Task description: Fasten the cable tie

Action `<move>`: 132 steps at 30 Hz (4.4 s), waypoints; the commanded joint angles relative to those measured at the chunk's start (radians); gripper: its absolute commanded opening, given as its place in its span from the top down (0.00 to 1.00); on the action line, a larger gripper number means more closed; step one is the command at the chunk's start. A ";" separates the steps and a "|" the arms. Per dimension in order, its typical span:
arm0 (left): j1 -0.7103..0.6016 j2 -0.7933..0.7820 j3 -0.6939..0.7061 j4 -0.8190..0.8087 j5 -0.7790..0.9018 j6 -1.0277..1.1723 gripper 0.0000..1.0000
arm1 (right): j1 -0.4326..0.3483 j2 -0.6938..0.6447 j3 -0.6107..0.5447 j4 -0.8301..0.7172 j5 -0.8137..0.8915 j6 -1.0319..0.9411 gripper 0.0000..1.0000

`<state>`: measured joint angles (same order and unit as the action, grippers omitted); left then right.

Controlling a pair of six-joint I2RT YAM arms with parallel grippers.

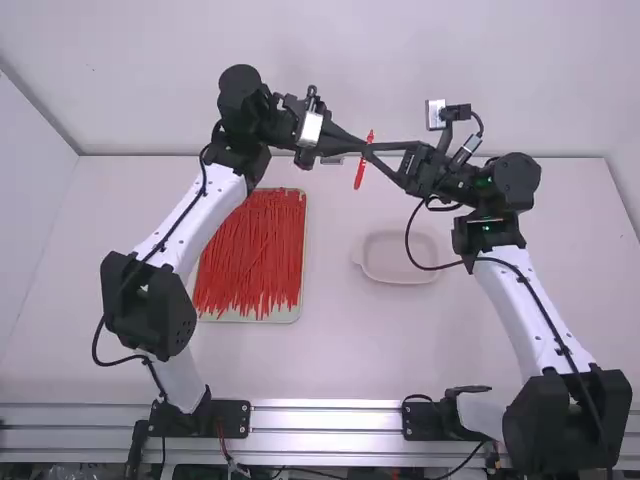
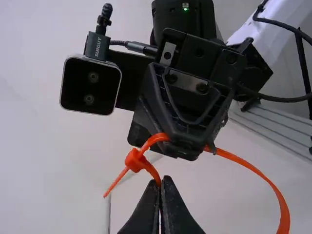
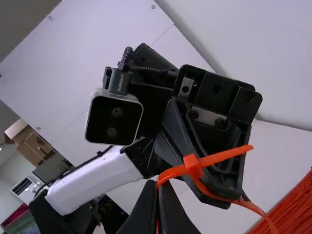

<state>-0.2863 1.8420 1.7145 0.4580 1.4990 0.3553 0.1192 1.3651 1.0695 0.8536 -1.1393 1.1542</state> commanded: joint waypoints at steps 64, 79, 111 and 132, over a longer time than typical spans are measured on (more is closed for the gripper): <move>-0.016 -0.026 -0.034 0.054 0.066 -0.175 0.98 | -0.015 0.124 0.031 0.269 0.008 0.234 0.25; -0.011 -0.026 -0.073 0.055 0.063 -0.150 0.98 | -0.019 0.124 0.031 0.268 0.013 0.234 1.00; -0.049 -0.026 -0.248 0.051 0.067 -0.119 0.98 | -0.054 0.124 0.223 0.140 -0.024 0.221 1.00; -0.040 -0.026 -0.373 0.187 0.064 -0.124 0.98 | -0.052 0.124 0.326 0.047 -0.066 0.196 1.00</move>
<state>-0.3256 1.8141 1.3460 0.6415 1.5452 0.2291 0.0692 1.4960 1.3781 0.8955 -1.1980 1.3575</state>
